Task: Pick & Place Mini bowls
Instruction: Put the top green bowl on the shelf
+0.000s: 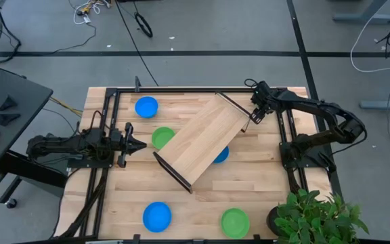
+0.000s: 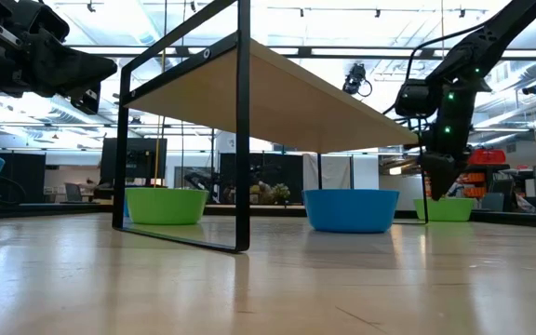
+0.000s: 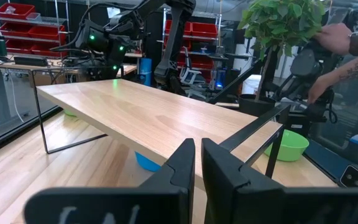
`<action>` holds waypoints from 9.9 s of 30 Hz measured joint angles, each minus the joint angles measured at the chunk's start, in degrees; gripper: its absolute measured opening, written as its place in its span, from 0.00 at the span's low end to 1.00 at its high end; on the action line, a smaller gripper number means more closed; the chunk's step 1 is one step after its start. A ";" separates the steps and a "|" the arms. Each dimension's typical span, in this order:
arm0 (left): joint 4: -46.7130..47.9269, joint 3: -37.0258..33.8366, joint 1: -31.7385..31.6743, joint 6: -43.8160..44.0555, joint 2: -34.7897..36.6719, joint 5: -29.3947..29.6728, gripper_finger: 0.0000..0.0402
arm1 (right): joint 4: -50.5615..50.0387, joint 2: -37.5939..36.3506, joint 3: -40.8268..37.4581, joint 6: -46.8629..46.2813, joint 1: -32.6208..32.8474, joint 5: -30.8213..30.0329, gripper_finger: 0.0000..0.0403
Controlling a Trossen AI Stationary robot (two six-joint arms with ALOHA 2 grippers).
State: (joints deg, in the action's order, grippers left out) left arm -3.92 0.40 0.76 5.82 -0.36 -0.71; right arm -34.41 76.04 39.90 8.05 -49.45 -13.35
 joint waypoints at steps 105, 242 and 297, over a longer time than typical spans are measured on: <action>0.00 0.01 0.00 0.00 0.02 0.00 0.08 | -7.53 -6.25 -0.02 3.00 5.91 -5.61 0.00; 0.01 0.02 0.00 -0.02 0.00 -0.01 0.08 | -41.51 14.19 49.77 41.96 38.80 9.73 0.00; 0.01 0.00 -0.01 -0.01 0.00 0.00 0.08 | -39.94 14.19 47.56 34.38 39.61 8.21 0.00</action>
State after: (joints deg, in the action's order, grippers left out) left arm -3.91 0.41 0.76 5.82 -0.36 -0.71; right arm -74.35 90.24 87.46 42.44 -9.84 -5.15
